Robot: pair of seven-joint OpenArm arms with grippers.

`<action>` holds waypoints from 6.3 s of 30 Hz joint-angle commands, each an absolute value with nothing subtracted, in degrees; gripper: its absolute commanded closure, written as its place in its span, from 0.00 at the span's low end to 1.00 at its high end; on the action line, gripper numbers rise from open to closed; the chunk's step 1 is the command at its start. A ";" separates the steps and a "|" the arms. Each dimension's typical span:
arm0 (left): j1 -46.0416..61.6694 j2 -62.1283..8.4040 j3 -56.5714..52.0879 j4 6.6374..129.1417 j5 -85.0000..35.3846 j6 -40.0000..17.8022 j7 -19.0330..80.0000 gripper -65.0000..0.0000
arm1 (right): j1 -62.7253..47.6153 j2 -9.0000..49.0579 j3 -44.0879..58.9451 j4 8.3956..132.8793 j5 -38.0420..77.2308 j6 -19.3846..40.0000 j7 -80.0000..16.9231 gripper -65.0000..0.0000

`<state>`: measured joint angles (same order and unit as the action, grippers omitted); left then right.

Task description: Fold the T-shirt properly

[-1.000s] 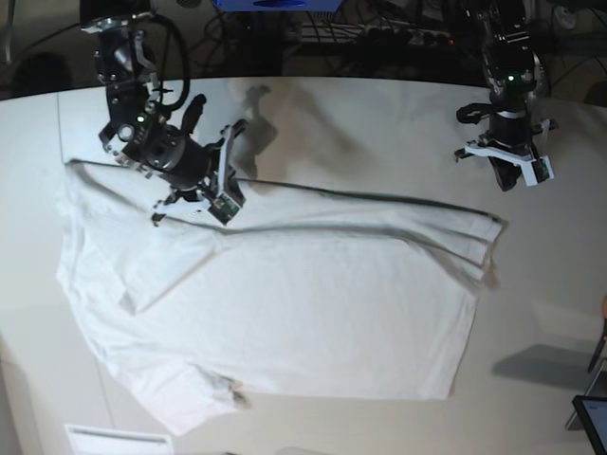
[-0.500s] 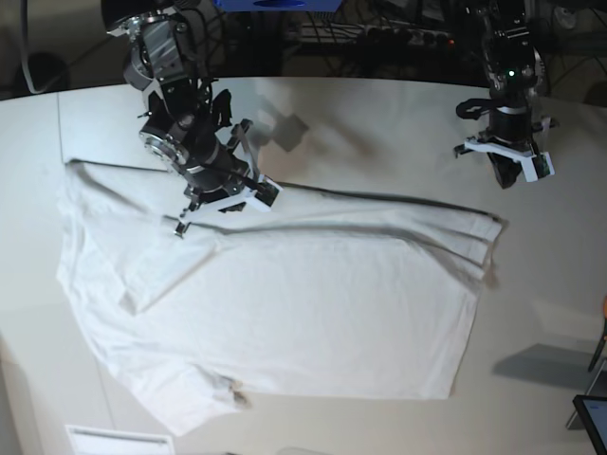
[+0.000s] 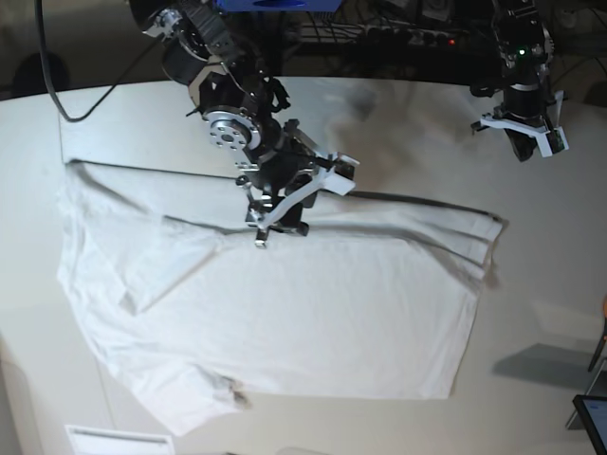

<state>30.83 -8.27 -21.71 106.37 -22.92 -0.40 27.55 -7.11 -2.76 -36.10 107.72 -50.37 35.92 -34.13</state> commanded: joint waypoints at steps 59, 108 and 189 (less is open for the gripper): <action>30.90 -8.75 -21.49 107.47 -22.90 -0.13 26.07 1.00 | 10.07 -6.20 -42.07 83.65 -45.85 33.36 -37.14 0.90; 30.90 -6.90 -21.49 109.67 -22.90 -0.13 26.07 1.00 | 21.49 -5.85 -39.69 72.40 -38.20 24.31 -30.29 0.85; 5.05 -13.85 -11.74 84.62 -4.79 -0.22 39.87 1.00 | 3.12 -2.51 14.73 97.19 -44.62 38.46 -29.67 0.57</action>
<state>4.78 -13.47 -11.53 83.99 -4.97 -0.43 38.63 1.76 -2.85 14.98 96.14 -44.93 39.13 -30.70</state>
